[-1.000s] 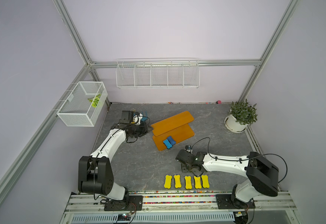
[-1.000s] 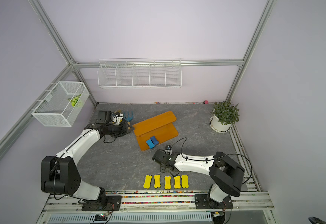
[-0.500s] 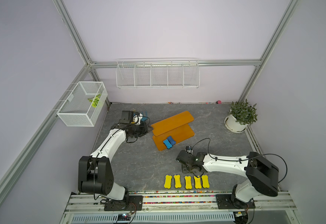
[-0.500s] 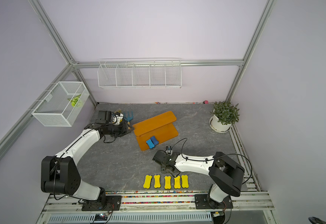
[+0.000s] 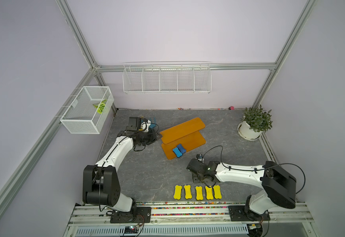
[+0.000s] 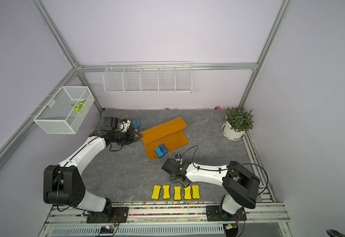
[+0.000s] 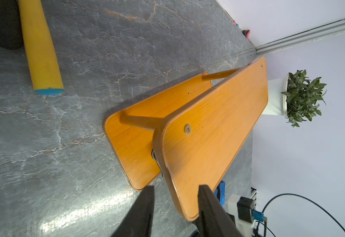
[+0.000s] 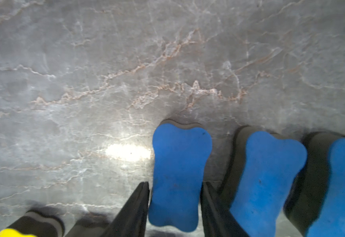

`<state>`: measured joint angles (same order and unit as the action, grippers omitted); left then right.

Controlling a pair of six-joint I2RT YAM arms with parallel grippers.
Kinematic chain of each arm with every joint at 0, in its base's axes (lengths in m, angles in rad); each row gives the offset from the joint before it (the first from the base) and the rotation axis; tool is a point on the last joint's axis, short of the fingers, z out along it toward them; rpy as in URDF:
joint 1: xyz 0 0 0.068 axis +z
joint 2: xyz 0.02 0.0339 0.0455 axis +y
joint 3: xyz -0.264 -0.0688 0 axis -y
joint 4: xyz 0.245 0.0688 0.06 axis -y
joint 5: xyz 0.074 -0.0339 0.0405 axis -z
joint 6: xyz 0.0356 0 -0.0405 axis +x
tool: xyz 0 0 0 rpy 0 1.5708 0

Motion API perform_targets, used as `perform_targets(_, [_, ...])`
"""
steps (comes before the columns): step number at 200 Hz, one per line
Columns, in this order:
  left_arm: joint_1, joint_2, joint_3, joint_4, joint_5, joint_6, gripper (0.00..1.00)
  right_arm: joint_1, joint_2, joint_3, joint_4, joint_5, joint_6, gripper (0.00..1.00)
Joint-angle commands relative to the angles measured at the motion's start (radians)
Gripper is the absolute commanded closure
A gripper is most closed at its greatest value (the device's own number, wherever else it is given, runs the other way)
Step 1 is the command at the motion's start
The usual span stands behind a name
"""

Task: Remove the whiteboard erasers from the shelf
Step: Place the whiteboard eraser at the center of the board, then pick up the whiteboard eraser from the shelf.

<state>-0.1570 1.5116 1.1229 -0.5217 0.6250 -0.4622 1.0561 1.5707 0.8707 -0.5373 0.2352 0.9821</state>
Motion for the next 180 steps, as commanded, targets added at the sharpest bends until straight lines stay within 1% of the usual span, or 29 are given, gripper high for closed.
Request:
perform_targets(1, [0.001, -0.002, 0.002, 0.001, -0.008, 0.000, 0.59, 0.007, -0.034, 0.019, -0.044, 0.026, -0.028, 0.51])
perform_targets(15, [0.001, -0.004, 0.002, 0.003, -0.007, 0.000, 0.59, 0.006, -0.047, 0.022, -0.049, 0.028, -0.036, 0.49])
perform_targets(36, [0.001, -0.002, 0.003, 0.007, -0.004, -0.001, 0.59, 0.002, -0.069, 0.029, -0.063, 0.034, -0.046, 0.49])
perform_targets(49, [0.000, -0.003, 0.003, 0.011, -0.001, -0.005, 0.59, -0.004, -0.096, 0.030, -0.044, 0.031, -0.074, 0.48])
perform_targets(77, [-0.021, 0.006, 0.007, 0.015, 0.002, -0.018, 0.58, -0.063, -0.148, 0.017, 0.098, -0.037, -0.175, 0.48])
perform_targets(108, [-0.039, 0.020, 0.013, 0.012, -0.013, -0.031, 0.58, -0.151, -0.161, 0.013, 0.237, -0.112, -0.259, 0.49])
perform_targets(145, [-0.040, 0.023, 0.010, 0.008, -0.022, -0.048, 0.63, -0.259, -0.115, -0.004, 0.417, -0.205, -0.288, 0.50])
perform_targets(163, [-0.043, 0.021, 0.002, 0.014, -0.022, -0.062, 0.66, -0.286, -0.075, 0.002, 0.491, -0.229, -0.292, 0.50])
perform_targets(180, [-0.047, 0.013, -0.016, 0.021, -0.023, -0.075, 0.67, -0.304, -0.038, 0.011, 0.550, -0.244, -0.291, 0.51])
